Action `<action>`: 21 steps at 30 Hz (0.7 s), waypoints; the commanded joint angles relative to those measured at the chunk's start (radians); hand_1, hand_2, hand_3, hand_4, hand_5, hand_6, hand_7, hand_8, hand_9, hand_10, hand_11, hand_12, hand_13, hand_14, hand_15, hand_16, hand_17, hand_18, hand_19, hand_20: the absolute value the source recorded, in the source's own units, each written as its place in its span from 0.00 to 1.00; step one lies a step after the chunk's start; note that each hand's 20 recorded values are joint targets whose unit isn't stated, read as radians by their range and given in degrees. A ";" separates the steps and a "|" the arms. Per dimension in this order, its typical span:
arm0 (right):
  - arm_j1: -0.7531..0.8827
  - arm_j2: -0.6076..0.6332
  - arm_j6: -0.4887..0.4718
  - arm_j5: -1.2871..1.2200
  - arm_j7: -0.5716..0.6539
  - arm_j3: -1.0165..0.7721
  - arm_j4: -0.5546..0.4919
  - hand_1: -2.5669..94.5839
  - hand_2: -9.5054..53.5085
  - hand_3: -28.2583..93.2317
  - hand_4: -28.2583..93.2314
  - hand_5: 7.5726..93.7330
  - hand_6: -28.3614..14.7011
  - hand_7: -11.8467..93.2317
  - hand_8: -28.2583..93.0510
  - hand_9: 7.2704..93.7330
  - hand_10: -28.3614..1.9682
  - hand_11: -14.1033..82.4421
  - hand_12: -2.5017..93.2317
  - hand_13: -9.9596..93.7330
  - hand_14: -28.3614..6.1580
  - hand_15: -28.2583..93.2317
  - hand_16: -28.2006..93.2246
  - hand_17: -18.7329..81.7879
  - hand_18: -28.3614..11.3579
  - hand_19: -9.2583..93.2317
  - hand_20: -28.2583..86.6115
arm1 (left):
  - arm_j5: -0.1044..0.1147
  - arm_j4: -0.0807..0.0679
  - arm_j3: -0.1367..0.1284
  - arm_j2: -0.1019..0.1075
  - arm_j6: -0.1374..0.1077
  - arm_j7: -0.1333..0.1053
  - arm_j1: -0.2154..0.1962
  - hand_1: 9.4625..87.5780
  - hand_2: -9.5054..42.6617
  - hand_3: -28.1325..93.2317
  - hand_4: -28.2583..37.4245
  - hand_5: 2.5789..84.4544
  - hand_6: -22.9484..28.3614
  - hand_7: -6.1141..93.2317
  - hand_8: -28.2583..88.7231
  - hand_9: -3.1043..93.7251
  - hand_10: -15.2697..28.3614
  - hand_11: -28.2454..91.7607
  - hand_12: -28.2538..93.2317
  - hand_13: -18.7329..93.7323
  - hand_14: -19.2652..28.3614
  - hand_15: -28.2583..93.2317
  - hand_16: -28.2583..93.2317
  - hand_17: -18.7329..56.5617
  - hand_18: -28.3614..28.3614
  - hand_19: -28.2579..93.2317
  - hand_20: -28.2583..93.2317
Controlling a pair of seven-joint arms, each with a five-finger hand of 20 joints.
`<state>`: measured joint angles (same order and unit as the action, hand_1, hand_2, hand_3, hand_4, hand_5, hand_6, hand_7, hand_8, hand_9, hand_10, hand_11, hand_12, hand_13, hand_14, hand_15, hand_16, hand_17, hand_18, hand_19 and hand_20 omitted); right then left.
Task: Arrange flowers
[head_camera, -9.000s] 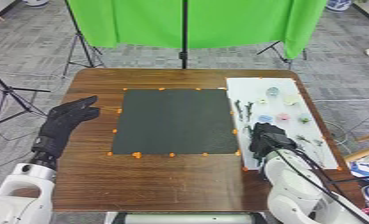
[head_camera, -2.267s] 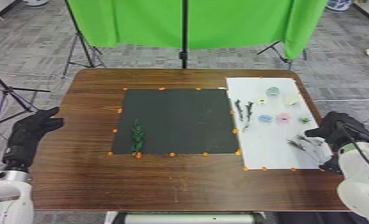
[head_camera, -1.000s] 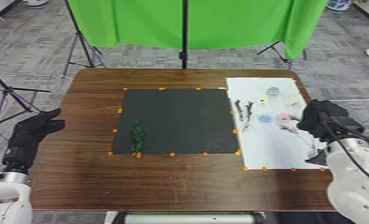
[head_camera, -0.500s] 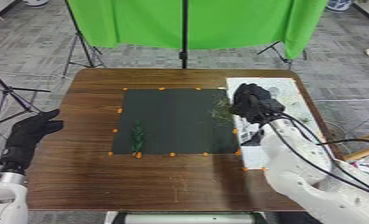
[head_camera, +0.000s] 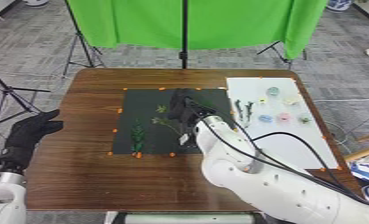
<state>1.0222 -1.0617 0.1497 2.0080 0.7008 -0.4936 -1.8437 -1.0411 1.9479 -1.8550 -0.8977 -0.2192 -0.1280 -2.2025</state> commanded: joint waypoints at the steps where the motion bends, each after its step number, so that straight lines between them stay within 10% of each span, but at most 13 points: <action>1: -0.005 -0.074 0.062 -0.048 0.034 0.020 0.061 0.65 0.00 0.67 0.17 0.83 0.56 0.44 0.38 0.99 0.58 0.58 0.31 1.00 0.84 0.78 0.41 0.93 0.50 1.00 0.62 | -0.007 0.012 -0.015 0.001 0.005 0.020 -0.030 0.19 0.54 0.75 0.00 0.57 0.60 0.15 0.19 0.56 0.72 0.40 0.31 0.54 0.81 0.38 0.20 0.41 0.71 0.33 0.36; 21: 0.033 -0.091 0.130 -0.156 0.033 0.004 0.123 0.63 0.00 0.68 0.17 0.76 0.53 0.53 0.37 0.99 0.56 0.55 0.29 1.00 0.83 0.76 0.38 0.94 0.56 0.99 0.56 | -0.012 0.005 -0.005 -0.002 0.019 0.018 -0.014 0.20 0.52 0.76 0.00 0.56 0.60 0.15 0.19 0.56 0.72 0.40 0.31 0.54 0.81 0.38 0.20 0.41 0.71 0.32 0.36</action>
<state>1.0399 -1.1505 0.2774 1.8388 0.7376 -0.4797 -1.7197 -1.0467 1.9562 -1.8620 -0.8944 -0.2152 -0.1200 -2.2138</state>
